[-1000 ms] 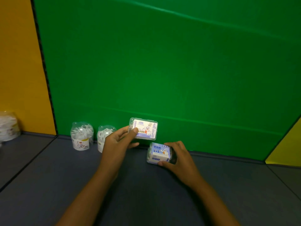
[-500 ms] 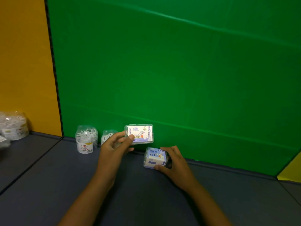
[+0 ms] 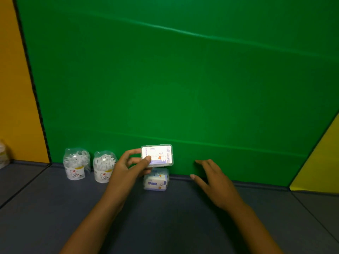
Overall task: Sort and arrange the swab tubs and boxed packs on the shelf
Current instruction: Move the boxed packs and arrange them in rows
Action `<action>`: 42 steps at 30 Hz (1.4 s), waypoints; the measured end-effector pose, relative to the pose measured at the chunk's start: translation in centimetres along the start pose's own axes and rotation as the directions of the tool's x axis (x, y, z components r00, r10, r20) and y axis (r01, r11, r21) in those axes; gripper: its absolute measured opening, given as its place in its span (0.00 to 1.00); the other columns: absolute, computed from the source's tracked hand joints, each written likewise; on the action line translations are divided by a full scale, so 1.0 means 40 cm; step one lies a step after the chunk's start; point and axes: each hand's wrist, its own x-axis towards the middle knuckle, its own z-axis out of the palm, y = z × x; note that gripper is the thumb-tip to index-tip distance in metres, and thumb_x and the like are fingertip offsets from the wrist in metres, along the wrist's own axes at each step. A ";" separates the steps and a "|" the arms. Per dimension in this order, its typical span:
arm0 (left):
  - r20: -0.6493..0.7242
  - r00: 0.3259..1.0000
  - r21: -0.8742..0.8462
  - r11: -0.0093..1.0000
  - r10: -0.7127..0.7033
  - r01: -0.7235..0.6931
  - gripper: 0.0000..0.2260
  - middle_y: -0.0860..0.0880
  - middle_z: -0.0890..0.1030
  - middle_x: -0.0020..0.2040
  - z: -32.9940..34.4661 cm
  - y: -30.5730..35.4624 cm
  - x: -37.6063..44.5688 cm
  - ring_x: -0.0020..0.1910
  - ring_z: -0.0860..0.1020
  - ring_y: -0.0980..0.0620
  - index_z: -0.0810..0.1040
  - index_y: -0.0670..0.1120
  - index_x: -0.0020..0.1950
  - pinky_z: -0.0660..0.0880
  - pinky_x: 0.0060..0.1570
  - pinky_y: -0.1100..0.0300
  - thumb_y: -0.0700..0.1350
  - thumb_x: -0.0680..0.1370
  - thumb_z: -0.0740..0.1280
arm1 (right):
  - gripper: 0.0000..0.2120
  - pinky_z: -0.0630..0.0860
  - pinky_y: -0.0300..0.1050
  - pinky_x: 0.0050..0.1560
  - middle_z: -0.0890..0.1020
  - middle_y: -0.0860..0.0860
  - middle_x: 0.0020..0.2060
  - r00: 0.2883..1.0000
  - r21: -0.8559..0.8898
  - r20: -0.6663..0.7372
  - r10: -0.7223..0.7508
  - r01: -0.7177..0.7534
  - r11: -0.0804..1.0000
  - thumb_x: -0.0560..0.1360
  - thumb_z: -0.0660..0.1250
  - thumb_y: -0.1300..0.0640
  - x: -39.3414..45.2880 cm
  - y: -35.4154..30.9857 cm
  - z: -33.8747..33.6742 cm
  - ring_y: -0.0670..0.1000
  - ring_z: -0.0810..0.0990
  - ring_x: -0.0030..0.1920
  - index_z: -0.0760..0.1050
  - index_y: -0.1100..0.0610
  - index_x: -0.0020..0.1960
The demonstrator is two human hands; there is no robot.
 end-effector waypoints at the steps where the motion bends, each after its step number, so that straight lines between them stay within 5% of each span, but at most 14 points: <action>1: 0.027 1.000 0.021 1.000 -0.006 0.006 0.16 0.39 0.83 0.48 0.022 -0.002 -0.004 0.43 0.83 0.44 0.75 0.46 0.61 0.80 0.47 0.54 0.40 0.74 0.70 | 0.26 0.71 0.44 0.63 0.73 0.47 0.62 1.000 -0.044 -0.014 0.009 -0.009 0.999 0.78 0.60 0.38 -0.006 0.018 -0.017 0.48 0.72 0.63 0.68 0.51 0.70; 4: 0.112 0.994 0.111 0.994 -0.021 0.008 0.16 0.42 0.83 0.44 0.119 -0.022 -0.017 0.40 0.83 0.45 0.75 0.53 0.61 0.79 0.43 0.54 0.41 0.74 0.71 | 0.24 0.73 0.47 0.60 0.74 0.49 0.60 0.998 -0.129 -0.039 0.057 -0.062 0.990 0.79 0.59 0.39 -0.040 0.091 -0.071 0.51 0.74 0.61 0.69 0.52 0.68; 17: 0.129 0.986 0.409 0.911 -0.109 0.047 0.14 0.41 0.80 0.42 0.418 -0.221 -0.031 0.38 0.83 0.45 0.75 0.46 0.57 0.80 0.49 0.47 0.42 0.73 0.73 | 0.24 0.74 0.47 0.55 0.75 0.49 0.56 0.982 -0.117 -0.095 0.166 -0.177 0.977 0.79 0.54 0.38 -0.122 0.331 -0.143 0.51 0.75 0.57 0.71 0.54 0.64; 27: 0.091 0.996 0.739 0.671 -0.011 -0.061 0.15 0.51 0.79 0.41 0.452 -0.322 -0.008 0.42 0.78 0.53 0.79 0.46 0.58 0.71 0.41 0.70 0.50 0.74 0.72 | 0.21 0.69 0.40 0.53 0.75 0.47 0.56 0.979 0.080 -0.107 0.172 -0.164 0.983 0.79 0.57 0.40 -0.118 0.379 -0.107 0.48 0.74 0.57 0.71 0.53 0.65; 34: 0.153 0.988 0.877 0.460 0.010 -0.140 0.19 0.49 0.74 0.47 0.448 -0.368 0.010 0.51 0.72 0.50 0.79 0.49 0.61 0.69 0.55 0.59 0.59 0.76 0.66 | 0.26 0.72 0.44 0.56 0.76 0.48 0.56 0.977 0.147 -0.141 0.160 -0.139 0.979 0.77 0.52 0.36 -0.120 0.363 -0.101 0.48 0.74 0.58 0.72 0.54 0.64; 42: 0.140 0.989 0.840 0.523 0.049 -0.145 0.20 0.50 0.76 0.50 0.451 -0.330 -0.009 0.50 0.75 0.53 0.76 0.46 0.62 0.72 0.55 0.58 0.58 0.76 0.66 | 0.22 0.73 0.45 0.57 0.75 0.47 0.58 0.987 0.095 -0.078 0.141 -0.133 0.986 0.80 0.57 0.40 -0.126 0.351 -0.108 0.48 0.73 0.60 0.69 0.53 0.67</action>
